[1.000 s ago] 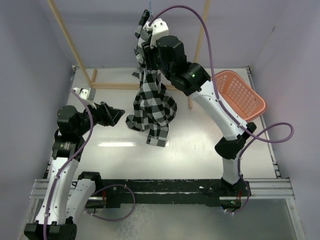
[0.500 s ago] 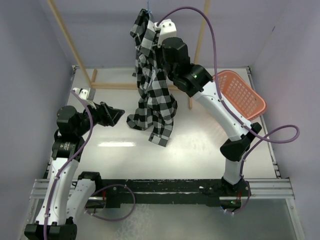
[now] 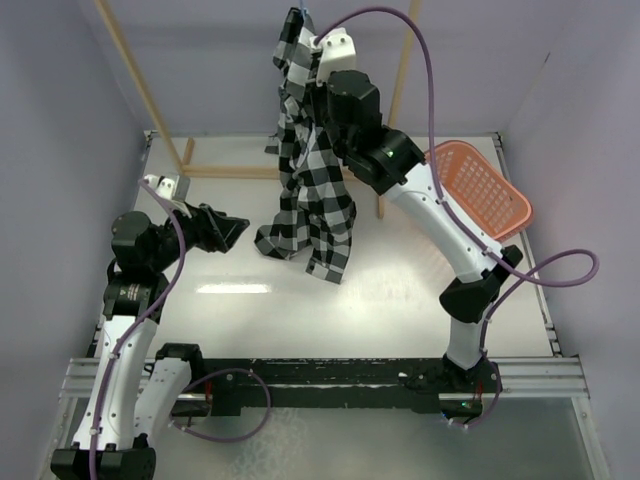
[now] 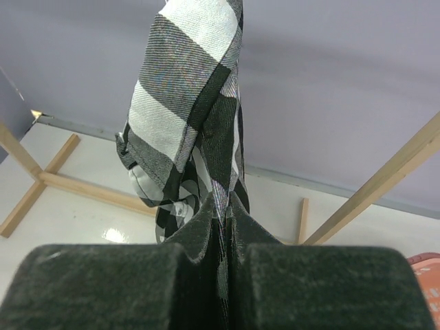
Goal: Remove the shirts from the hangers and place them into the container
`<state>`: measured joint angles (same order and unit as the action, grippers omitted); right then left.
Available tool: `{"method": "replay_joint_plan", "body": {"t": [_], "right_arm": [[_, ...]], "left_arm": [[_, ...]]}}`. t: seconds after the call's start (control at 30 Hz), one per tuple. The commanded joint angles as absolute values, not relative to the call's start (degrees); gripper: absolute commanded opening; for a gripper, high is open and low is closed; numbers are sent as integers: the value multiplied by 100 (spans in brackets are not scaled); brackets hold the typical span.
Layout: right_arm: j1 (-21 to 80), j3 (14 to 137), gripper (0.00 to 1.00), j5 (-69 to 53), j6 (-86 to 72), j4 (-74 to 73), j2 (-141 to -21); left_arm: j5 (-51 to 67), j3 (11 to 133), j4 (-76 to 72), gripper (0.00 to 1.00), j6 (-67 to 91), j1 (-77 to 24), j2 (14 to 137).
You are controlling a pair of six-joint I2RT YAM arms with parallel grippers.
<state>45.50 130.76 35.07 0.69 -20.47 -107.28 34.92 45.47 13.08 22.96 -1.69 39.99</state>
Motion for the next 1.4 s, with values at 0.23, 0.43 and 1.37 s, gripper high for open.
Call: {"method": "replay_joint_plan", "body": {"t": [0.23, 0.43, 1.37], "right_arm": [[4562, 12565, 0, 3296, 158, -652, -9556], [4568, 12268, 0, 2838, -77, -1053, -9031], [4562, 6345, 0, -348, -2269, -1618, -3767]], "left_arm": [[3730, 4525, 906, 76, 2304, -80, 3906], [3745, 4504, 862, 76, 2285, -79, 3857], [4715, 4155, -2007, 80, 4230, -980, 4359]]}}
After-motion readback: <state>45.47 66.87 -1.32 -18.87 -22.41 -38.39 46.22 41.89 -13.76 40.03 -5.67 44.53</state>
